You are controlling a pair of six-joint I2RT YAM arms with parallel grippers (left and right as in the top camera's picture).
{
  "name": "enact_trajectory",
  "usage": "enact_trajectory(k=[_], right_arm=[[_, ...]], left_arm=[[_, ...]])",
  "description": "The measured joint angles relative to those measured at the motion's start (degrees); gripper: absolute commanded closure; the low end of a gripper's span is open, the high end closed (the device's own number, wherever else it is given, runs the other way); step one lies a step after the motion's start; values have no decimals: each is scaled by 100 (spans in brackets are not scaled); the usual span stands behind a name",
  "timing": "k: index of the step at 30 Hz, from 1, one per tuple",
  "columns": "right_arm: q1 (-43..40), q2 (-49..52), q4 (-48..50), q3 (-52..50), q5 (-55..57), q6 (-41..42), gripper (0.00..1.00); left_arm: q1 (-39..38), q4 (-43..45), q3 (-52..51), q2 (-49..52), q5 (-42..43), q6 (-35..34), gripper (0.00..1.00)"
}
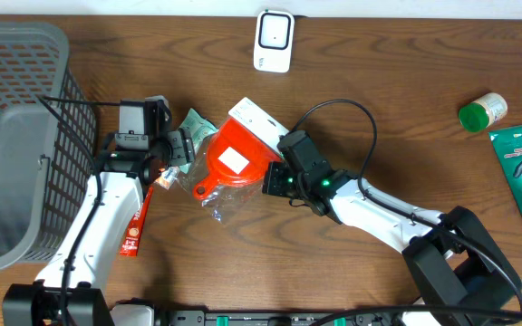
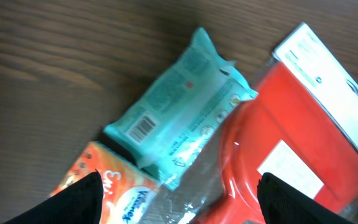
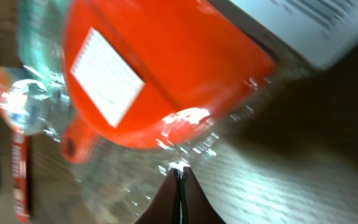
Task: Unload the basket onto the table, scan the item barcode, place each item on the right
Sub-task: 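Close the right gripper on the dustpan bag's right edge, then move the left gripper right onto the dustpan bag's left edge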
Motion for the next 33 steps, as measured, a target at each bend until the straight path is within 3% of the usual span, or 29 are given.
enact_trajectory(k=[11,26,33], right_arm=[[0,0,-533,0,87,2,99],[0,0,-739,0,129,162,99],[0,0,-761,0,149,192,99]], left_arm=[[-289,-92,0,861,758,160,21],[-588,-9,0,1290,507,177,22],[-588,269,0,1539,315,153,36]])
